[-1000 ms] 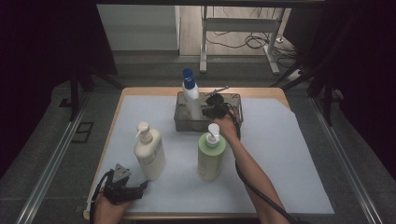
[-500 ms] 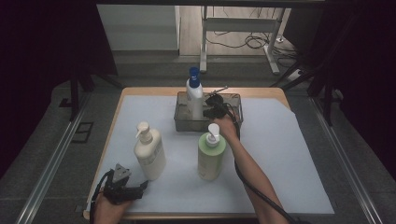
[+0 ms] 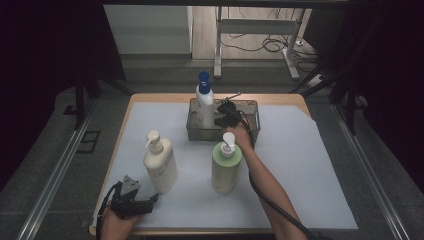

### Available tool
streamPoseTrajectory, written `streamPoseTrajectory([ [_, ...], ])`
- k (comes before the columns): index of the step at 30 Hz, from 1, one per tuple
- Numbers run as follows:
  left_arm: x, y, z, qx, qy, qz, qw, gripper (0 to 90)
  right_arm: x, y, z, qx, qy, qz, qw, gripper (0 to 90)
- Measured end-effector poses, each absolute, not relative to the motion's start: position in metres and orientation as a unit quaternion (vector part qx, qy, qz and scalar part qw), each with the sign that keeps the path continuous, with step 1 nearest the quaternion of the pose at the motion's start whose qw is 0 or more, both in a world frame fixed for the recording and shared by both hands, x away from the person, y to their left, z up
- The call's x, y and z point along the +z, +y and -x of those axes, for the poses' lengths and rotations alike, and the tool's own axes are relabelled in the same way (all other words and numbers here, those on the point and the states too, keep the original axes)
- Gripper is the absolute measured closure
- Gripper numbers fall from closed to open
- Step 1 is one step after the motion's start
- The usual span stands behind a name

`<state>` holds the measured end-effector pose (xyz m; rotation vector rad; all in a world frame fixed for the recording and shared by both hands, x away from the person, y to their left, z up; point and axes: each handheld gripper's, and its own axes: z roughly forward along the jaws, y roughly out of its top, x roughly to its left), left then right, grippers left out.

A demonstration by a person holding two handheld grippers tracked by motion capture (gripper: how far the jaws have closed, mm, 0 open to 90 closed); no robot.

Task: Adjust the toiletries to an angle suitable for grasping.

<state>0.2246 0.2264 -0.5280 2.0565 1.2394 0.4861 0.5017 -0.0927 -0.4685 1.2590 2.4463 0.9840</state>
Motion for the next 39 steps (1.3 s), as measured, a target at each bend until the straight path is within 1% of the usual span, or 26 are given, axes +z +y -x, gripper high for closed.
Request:
streamPoseTrajectory([
  [26, -0.528, 0.226, -0.225, 0.186, 0.476, -0.79, 0.339, 12.2, -0.464, -0.078, -0.496, 0.359, 0.835, -0.405, 0.093, 89.3],
  [39, -0.528, 0.226, -0.225, 0.187, 0.476, -0.79, 0.339, 12.2, -0.463, -0.078, -0.494, 0.35, 0.845, -0.395, 0.089, 89.5],
])
